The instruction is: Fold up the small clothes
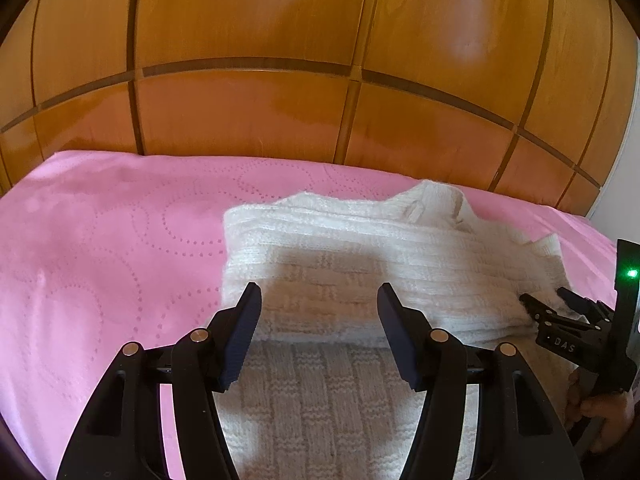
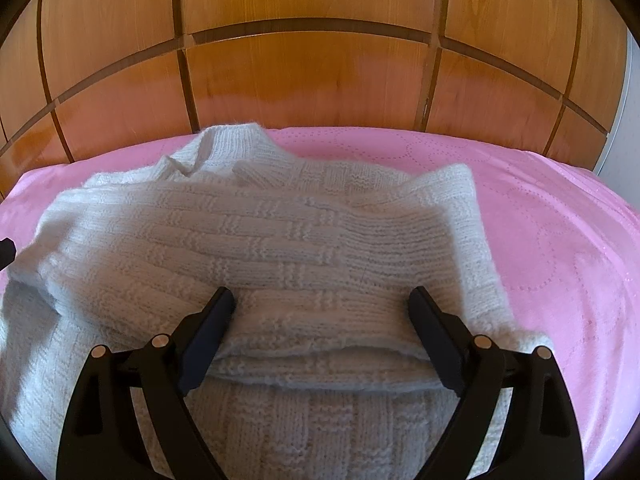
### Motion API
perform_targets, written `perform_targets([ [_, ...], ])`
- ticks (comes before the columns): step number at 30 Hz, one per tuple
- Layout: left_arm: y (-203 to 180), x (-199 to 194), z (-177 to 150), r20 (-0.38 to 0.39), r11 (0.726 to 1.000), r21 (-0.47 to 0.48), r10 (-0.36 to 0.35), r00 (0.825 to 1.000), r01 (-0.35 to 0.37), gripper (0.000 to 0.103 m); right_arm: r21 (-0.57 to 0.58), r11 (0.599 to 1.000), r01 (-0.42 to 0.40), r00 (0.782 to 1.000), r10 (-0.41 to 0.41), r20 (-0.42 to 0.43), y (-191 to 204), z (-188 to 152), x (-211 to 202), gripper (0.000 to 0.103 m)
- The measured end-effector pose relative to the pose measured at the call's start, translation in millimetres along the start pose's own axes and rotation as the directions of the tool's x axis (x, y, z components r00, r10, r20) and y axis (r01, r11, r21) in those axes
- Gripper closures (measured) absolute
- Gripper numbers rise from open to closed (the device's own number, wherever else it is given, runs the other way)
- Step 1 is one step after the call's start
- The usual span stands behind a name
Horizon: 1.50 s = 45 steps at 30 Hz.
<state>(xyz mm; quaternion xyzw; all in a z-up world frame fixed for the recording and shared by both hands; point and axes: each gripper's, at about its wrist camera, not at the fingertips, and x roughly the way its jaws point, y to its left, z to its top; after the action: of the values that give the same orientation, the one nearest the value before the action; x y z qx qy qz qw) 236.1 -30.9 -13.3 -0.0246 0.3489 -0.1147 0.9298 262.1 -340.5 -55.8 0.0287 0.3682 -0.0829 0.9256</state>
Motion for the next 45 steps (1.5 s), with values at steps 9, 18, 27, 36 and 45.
perform_targets([
  [9,9.4,25.1,-1.5,-0.06,1.0,-0.023,0.018,0.998,-0.02,0.042,0.004,1.0,-0.009,1.0,0.009,0.0,-1.5,0.5,1.5,0.013],
  [18,25.1,30.8,-12.5,-0.122,0.995,-0.101,0.004,0.993,-0.017,0.039,0.012,1.0,-0.019,1.0,0.019,-0.006,-1.9,0.4,2.3,0.012],
  [27,46.5,-34.8,-50.6,-0.101,0.988,-0.151,0.006,0.995,-0.021,0.028,0.011,0.998,-0.057,0.998,0.057,-0.024,-12.6,-12.2,-32.0,0.002],
  [36,85.3,-81.6,-101.7,-0.157,0.961,-0.272,-0.093,0.983,0.048,0.034,0.098,0.993,-0.07,0.989,0.082,-0.126,-78.5,-79.2,-79.4,0.002],
  [45,98.0,-129.4,-154.5,-0.238,0.935,-0.323,-0.228,0.944,0.145,0.043,0.15,0.953,-0.265,0.924,0.295,-0.245,-84.9,-159.9,-137.6,0.006],
])
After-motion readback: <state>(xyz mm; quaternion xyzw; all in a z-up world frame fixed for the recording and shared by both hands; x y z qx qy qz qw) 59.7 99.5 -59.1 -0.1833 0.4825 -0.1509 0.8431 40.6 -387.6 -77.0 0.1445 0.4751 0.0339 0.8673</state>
